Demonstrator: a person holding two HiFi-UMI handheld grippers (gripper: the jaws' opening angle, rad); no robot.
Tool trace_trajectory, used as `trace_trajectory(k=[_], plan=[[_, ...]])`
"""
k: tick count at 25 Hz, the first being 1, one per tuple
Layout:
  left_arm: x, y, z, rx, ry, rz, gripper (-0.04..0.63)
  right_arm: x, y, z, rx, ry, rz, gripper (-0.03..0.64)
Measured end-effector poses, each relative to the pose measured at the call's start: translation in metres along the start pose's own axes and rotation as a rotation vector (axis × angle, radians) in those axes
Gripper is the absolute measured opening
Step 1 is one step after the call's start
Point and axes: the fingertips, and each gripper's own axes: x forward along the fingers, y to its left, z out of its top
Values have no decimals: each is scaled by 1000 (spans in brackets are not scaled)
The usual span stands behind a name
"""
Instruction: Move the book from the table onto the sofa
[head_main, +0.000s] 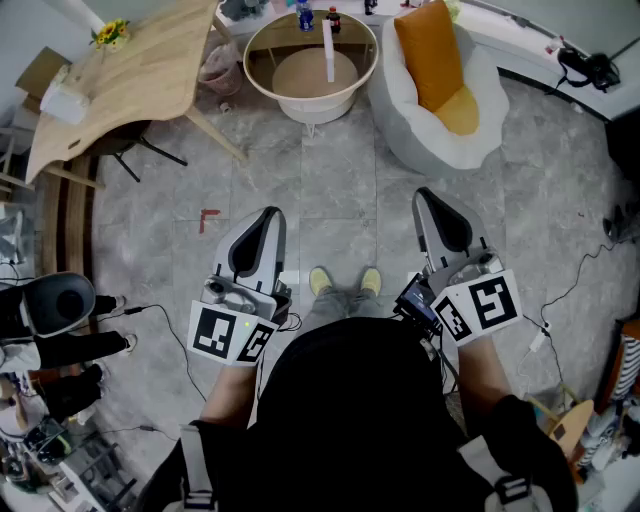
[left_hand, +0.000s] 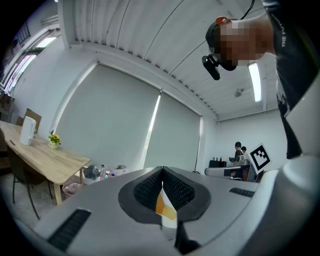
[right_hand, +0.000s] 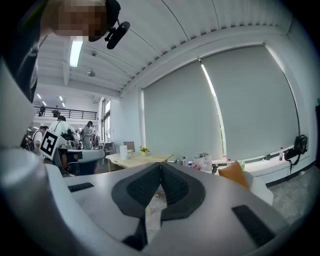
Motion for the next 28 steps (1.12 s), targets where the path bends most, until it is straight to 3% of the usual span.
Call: trace_trajectory(k=[9,28], plan=[[-9,16,4,44,1,16,14,10,14,3,10,-5,3,14],[-49,73,15,34,18,1,12,48,68,14,-26,-31,-64,12]])
